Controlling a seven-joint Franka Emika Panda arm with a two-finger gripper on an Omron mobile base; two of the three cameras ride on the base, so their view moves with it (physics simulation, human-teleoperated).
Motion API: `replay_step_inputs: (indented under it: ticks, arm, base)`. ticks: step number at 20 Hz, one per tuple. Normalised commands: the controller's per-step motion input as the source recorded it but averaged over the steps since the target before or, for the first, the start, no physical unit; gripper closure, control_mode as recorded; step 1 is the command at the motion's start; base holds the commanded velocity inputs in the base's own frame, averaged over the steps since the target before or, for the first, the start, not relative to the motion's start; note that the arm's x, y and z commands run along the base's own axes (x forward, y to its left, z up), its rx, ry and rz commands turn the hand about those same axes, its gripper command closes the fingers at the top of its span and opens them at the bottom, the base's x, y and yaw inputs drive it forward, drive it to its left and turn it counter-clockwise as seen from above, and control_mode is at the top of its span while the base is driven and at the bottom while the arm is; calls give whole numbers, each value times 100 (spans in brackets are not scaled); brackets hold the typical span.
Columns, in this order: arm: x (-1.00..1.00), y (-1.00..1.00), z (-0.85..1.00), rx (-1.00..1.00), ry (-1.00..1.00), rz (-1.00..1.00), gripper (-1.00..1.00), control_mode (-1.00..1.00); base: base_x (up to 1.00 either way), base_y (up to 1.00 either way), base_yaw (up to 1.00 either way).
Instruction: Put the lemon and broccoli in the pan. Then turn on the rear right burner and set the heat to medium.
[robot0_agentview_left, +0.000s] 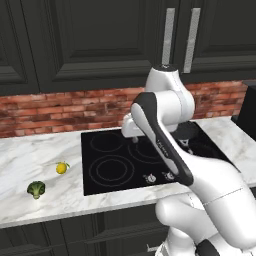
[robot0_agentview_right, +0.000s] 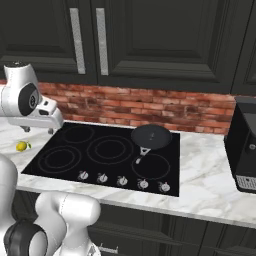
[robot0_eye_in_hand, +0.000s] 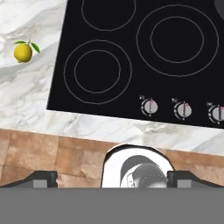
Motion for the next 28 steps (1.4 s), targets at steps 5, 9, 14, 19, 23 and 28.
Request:
replay_step_inputs:
  ticks: [5, 9, 14, 19, 23, 28]
  arm:
    - [21, 41, 0, 0, 0, 0, -100, -100]
    - [16, 43, 0, 0, 0, 0, -100, -100]
    - [24, 32, 0, 0, 0, 0, -100, -100]
    - [24, 27, -1, 0, 0, -2, -100, -100]
    - [26, 17, -10, -2, 1, -4, -100, -100]
    - [3, 24, -30, -1, 2, -5, -100, -100]
  base:
    - [0, 0, 0]
    - [0, 0, 0]
    - [0, 0, 0]
    - [0, 0, 0]
    - [0, 0, 0]
    - [0, 0, 0]
